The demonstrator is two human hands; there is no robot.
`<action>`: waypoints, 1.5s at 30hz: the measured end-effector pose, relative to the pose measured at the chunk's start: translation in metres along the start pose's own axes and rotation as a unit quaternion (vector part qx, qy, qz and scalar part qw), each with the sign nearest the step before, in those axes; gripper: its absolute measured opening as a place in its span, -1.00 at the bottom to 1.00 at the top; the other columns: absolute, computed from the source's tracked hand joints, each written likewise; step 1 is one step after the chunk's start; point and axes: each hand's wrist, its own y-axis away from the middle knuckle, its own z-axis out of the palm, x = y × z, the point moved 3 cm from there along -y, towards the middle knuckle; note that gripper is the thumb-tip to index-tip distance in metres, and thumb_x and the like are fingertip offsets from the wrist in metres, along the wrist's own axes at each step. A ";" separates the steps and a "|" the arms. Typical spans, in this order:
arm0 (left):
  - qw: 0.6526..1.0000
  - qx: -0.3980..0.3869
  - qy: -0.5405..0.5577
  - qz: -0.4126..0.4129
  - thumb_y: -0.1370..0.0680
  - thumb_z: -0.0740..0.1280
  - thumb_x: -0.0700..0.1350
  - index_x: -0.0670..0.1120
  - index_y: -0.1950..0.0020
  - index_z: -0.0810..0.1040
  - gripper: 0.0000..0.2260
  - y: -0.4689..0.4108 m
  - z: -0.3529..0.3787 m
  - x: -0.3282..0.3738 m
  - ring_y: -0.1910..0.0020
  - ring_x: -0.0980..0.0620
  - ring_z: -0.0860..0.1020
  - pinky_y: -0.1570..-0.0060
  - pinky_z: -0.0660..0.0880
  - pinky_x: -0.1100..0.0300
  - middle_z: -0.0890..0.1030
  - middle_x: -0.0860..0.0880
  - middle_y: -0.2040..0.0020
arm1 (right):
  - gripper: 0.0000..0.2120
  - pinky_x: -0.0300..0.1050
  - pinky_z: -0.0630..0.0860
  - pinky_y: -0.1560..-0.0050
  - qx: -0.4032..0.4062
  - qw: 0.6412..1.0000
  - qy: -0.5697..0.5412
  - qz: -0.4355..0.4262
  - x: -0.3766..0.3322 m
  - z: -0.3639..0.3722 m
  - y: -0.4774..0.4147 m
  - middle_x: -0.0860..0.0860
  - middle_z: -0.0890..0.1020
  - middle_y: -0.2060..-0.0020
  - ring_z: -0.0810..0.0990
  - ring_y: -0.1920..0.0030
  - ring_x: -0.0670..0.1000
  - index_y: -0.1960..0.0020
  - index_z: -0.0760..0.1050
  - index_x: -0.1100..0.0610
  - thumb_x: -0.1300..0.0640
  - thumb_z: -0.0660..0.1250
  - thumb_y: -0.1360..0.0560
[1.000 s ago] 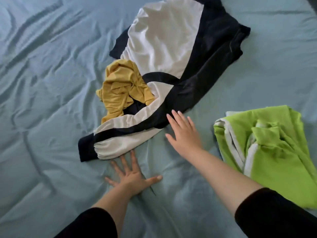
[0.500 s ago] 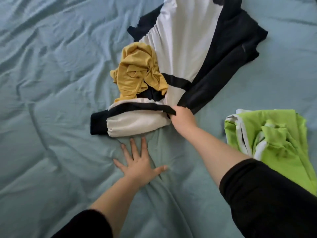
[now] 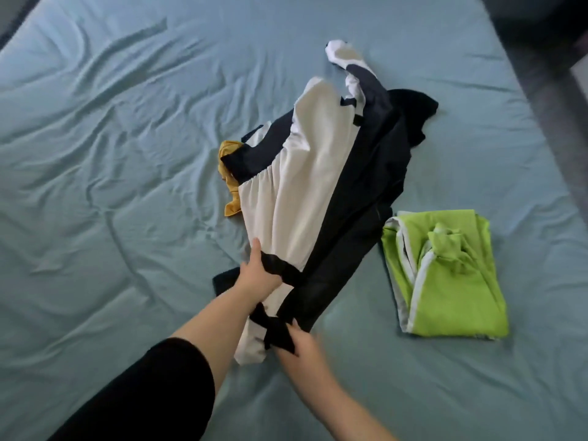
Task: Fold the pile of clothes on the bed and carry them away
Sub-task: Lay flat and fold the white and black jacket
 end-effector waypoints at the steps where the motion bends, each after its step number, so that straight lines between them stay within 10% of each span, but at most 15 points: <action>1: 0.999 -0.024 0.026 0.005 -0.51 0.26 -0.27 0.16 -0.58 -0.13 -0.20 0.004 0.004 -0.003 -0.29 -0.17 0.46 -0.05 0.51 0.11 0.19 -0.09 -0.53 | -0.59 -0.39 0.17 -0.35 -0.009 1.000 -0.016 -0.005 -0.004 -0.001 0.009 -0.16 0.52 -0.28 0.29 -0.40 -0.19 -0.32 0.48 -0.10 0.22 0.29 -0.53; 6: 0.994 0.013 0.049 0.094 -0.55 0.08 -0.35 -0.11 -0.37 0.49 -0.56 0.033 0.009 0.000 -0.09 0.07 0.55 -0.17 0.44 0.33 0.58 -0.04 -0.22 | -0.24 -0.41 0.04 -0.43 -0.031 0.999 0.020 -0.004 -0.010 -0.039 0.034 -0.24 0.31 -0.39 0.18 -0.42 -0.32 -0.36 0.31 -0.32 -0.27 0.51 -0.22; 9: 0.993 0.034 0.094 0.070 -0.52 0.11 -0.39 -0.21 0.02 0.66 -0.67 0.060 -0.002 -0.011 0.08 0.01 0.57 0.01 0.47 0.32 0.67 -0.15 0.09 | -0.15 -0.11 0.13 -0.46 0.105 0.988 -0.095 0.063 -0.008 -0.066 0.027 -0.16 0.26 -0.45 0.18 -0.46 -0.17 -0.42 0.23 -0.26 -0.34 0.45 -0.19; 15: 0.993 -0.019 0.118 -0.025 -0.48 0.11 -0.43 -0.33 0.10 0.63 -0.72 0.108 -0.025 -0.065 0.21 -0.02 0.51 0.19 0.38 0.19 0.60 -0.16 0.23 | -0.34 0.02 0.62 0.24 0.113 0.765 -0.557 0.302 0.009 -0.051 -0.021 0.16 0.68 -0.05 0.68 0.06 0.17 -0.26 0.50 0.14 -0.20 0.50 -0.30; 20: 0.966 0.253 -0.058 -0.012 -0.53 0.32 -0.06 -0.06 -0.44 0.32 -0.51 0.133 -0.050 -0.105 -0.37 -0.14 0.37 -0.31 0.29 -0.02 0.39 -0.14 -0.41 | -0.77 -0.10 0.54 0.12 0.241 0.872 -0.361 0.227 -0.007 -0.019 -0.025 0.16 0.64 0.08 0.59 0.15 0.11 -0.09 0.54 0.17 0.31 0.28 -0.45; 25: 0.929 0.144 -0.280 0.195 -0.32 0.21 0.36 0.18 -0.47 -0.46 0.01 0.157 0.016 -0.081 -0.50 0.24 -0.16 -0.47 -0.08 -0.03 -0.37 0.17 -0.50 | -0.74 -0.11 0.49 -0.16 0.198 0.952 -0.191 0.132 -0.047 0.016 0.025 -0.07 0.65 -0.01 0.59 -0.05 -0.04 -0.16 0.52 0.02 0.20 0.25 -0.50; 29: 0.948 0.117 -0.143 0.259 -0.57 0.23 -0.12 0.20 -0.54 -0.21 -0.26 0.144 0.031 -0.059 -0.41 0.20 0.31 -0.32 0.38 0.15 -0.04 0.16 -0.57 | -0.81 -0.23 0.52 -0.05 0.074 0.975 -0.174 0.113 -0.057 0.012 0.053 -0.14 0.69 0.05 0.62 -0.02 -0.13 -0.10 0.56 -0.01 0.10 0.22 -0.55; 33: 0.966 0.112 0.035 0.229 -0.44 0.28 -0.37 0.35 -0.28 0.44 -0.35 0.136 0.010 -0.052 -0.02 0.48 0.50 0.04 0.37 0.57 0.60 0.38 -0.01 | -0.83 -0.43 0.48 -0.02 0.027 0.989 -0.140 0.044 -0.049 -0.026 0.067 -0.13 0.69 0.00 0.58 -0.06 -0.27 -0.01 0.60 -0.07 0.08 0.23 -0.59; 36: 0.968 0.113 0.113 0.193 -0.29 0.17 -0.45 0.21 0.11 0.64 -0.43 0.129 -0.006 -0.049 0.27 0.19 0.58 0.28 0.46 0.36 0.66 0.16 0.27 | -0.69 -0.32 0.39 -0.26 0.145 0.989 0.033 -0.016 -0.013 -0.064 0.067 -0.17 0.61 -0.18 0.52 -0.24 -0.18 -0.29 0.45 -0.16 0.12 0.22 -0.60; 38: 0.964 0.103 0.206 0.132 -0.29 0.09 -0.45 0.07 0.23 0.66 -0.50 0.126 -0.012 -0.044 0.40 -0.03 0.51 0.44 0.45 0.21 0.60 -0.04 0.39 | -0.34 -0.05 0.17 -0.46 0.145 0.946 0.290 0.019 0.019 -0.077 0.056 -0.04 0.30 -0.47 0.25 -0.48 -0.04 -0.55 -0.01 -0.05 0.06 0.26 -0.57; 41: 0.942 0.065 0.326 -0.041 -0.41 0.18 -0.21 -0.08 0.17 0.64 -0.77 0.126 -0.022 -0.041 0.45 -0.08 0.49 0.38 0.46 0.22 0.58 -0.17 0.37 | 0.03 0.11 -0.18 -0.50 0.119 0.882 0.453 0.056 0.039 -0.077 0.028 -0.03 -0.23 -0.55 -0.18 -0.56 0.01 -0.44 -0.53 -0.05 -0.15 0.32 -0.47; 45: 0.939 0.054 0.325 -0.102 -0.49 0.22 -0.08 -0.15 0.25 0.46 -0.82 0.127 -0.046 -0.057 0.41 -0.07 0.42 0.26 0.37 0.17 0.50 -0.08 0.48 | -0.16 0.12 -0.42 -0.44 0.147 0.876 0.448 -0.099 0.004 -0.067 -0.023 -0.14 -0.08 -0.53 -0.18 -0.55 -0.01 -0.55 -0.05 -0.12 0.13 0.35 -0.43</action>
